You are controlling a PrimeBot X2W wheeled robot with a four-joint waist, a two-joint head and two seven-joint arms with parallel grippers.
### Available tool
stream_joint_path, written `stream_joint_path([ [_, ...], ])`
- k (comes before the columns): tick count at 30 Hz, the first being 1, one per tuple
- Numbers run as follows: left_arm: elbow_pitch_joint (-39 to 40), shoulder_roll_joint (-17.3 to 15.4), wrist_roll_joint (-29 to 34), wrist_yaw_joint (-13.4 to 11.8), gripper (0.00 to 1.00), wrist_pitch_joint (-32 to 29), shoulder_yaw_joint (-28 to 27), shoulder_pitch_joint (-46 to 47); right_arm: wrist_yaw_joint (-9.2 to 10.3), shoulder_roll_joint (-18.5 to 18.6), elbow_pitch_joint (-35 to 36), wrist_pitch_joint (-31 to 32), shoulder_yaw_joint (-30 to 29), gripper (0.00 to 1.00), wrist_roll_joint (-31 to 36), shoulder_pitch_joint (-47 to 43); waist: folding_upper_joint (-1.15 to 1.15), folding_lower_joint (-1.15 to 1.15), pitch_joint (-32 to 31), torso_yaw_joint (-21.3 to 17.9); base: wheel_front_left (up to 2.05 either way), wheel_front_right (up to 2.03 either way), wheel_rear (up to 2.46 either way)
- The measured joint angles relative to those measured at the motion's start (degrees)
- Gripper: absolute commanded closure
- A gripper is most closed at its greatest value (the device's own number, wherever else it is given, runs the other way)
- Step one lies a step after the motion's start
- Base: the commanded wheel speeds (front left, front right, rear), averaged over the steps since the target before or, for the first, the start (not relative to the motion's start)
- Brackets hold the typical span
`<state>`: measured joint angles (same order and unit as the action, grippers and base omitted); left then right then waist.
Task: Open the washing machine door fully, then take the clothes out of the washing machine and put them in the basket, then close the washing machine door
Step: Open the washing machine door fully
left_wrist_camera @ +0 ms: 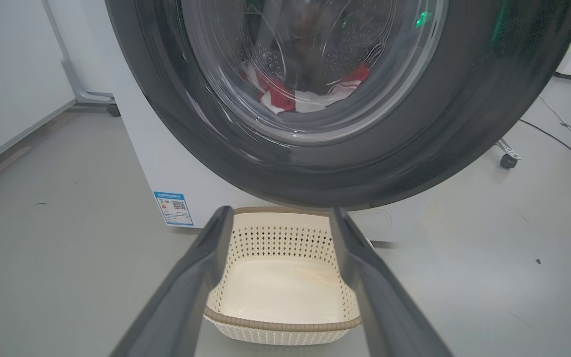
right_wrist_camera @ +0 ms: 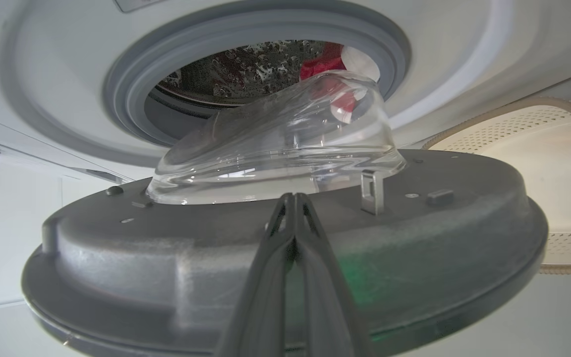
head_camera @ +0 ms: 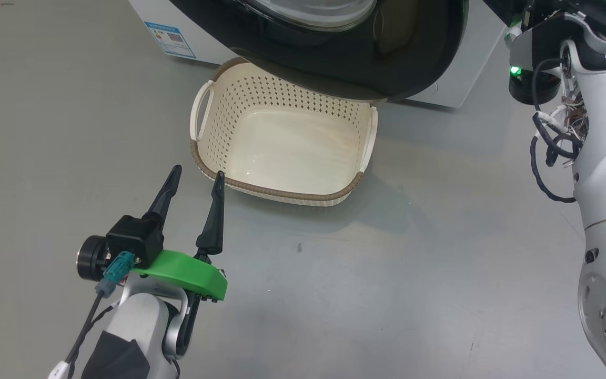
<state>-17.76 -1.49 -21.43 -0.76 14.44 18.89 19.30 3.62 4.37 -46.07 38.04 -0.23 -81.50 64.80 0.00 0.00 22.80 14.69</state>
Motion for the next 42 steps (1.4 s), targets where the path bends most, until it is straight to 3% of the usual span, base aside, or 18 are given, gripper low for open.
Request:
stream_joint_path([
  [10,-0.01,-0.03,0.44,-0.04,0.0,0.0,-0.65,-1.24,-8.13,3.24,2.33,-6.75,7.57,1.0,11.81,-2.87,0.0,0.0,-2.13,-0.96,0.0,0.0,0.0],
  [13,0.03,-0.04,0.45,-0.23,0.0,0.0,-1.23,-1.43,-9.4,4.07,3.24,-8.66,10.31,1.0,15.48,-3.55,0.0,0.0,-2.61,-1.64,0.0,0.0,0.0],
  [27,0.1,-0.09,1.45,-0.64,0.0,0.0,-3.66,-2.41,-10.6,9.34,11.71,-24.38,20.56,1.0,32.0,-10.16,0.0,0.0,-5.27,-5.21,0.0,0.0,0.0],
  [42,0.38,-0.11,2.55,-0.7,0.0,0.0,-6.19,-4.82,-10.6,9.56,17.55,-44.08,23.54,1.0,39.07,-27.36,0.0,0.0,-9.36,-8.37,0.0,0.0,0.0],
])
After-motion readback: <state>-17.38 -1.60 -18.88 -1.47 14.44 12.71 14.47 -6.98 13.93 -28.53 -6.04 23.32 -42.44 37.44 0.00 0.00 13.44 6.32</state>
